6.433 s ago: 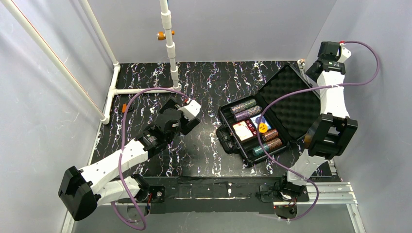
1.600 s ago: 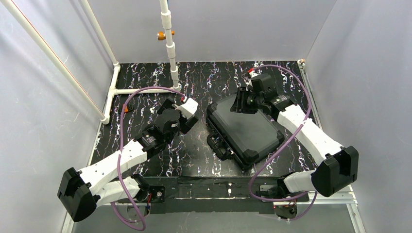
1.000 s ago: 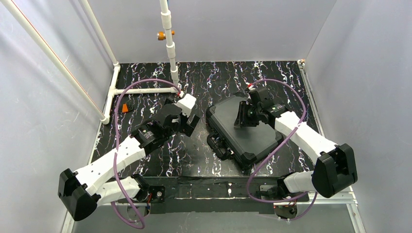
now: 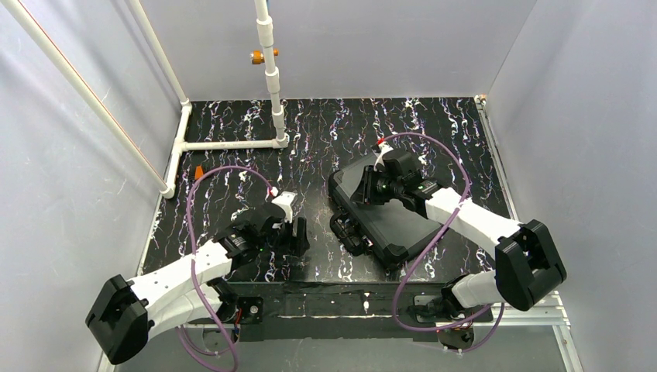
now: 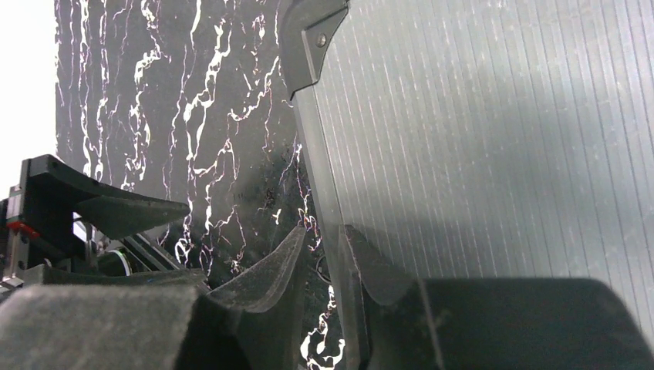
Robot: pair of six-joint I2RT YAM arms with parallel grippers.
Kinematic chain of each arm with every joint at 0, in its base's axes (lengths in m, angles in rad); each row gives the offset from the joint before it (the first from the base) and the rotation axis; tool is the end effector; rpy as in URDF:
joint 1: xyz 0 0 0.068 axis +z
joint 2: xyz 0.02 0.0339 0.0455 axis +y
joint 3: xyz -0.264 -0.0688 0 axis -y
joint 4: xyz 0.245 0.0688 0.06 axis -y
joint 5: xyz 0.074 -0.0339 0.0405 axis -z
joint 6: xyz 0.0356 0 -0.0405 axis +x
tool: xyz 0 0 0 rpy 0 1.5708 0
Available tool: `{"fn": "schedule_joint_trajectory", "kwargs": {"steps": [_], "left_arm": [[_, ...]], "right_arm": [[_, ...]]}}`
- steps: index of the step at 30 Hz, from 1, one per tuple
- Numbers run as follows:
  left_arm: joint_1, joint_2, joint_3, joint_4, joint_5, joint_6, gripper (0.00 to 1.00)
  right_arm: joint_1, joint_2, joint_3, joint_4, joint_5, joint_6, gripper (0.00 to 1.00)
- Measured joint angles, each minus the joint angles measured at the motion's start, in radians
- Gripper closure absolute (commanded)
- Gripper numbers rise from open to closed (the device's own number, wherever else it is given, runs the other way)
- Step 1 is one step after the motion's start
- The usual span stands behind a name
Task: Pack up texas hold em set
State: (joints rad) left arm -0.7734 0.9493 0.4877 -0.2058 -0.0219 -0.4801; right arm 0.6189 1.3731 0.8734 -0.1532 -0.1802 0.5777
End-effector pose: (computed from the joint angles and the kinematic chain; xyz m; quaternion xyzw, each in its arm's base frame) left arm 0.1425 -0.1381 0.2049 0.1267 0.8907 -0.2480 0.3593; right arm 0.2395 0.1784 0.2414 -0.0582 0.8919 0.3152 0.3191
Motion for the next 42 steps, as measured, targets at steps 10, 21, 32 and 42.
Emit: {"fn": "schedule_joint_trajectory", "kwargs": {"steps": [10,21,32,42], "left_arm": [[0.000,0.016,-0.027,0.051,0.044,-0.019,0.40],[0.000,0.140,-0.056,0.182,0.144,-0.054,0.52],[0.000,0.361,0.037,0.256,0.219,-0.051,0.70],[-0.018,0.511,0.118,0.334,0.254,-0.065,0.91]], "right_arm": [[0.001,-0.002,-0.038,0.056,0.010,0.012,0.72],[0.008,-0.047,-0.097,0.101,0.053,0.048,0.80],[0.015,-0.108,-0.138,0.074,0.114,0.078,0.92],[0.018,-0.110,-0.140,0.073,0.126,0.086,0.99]]}}
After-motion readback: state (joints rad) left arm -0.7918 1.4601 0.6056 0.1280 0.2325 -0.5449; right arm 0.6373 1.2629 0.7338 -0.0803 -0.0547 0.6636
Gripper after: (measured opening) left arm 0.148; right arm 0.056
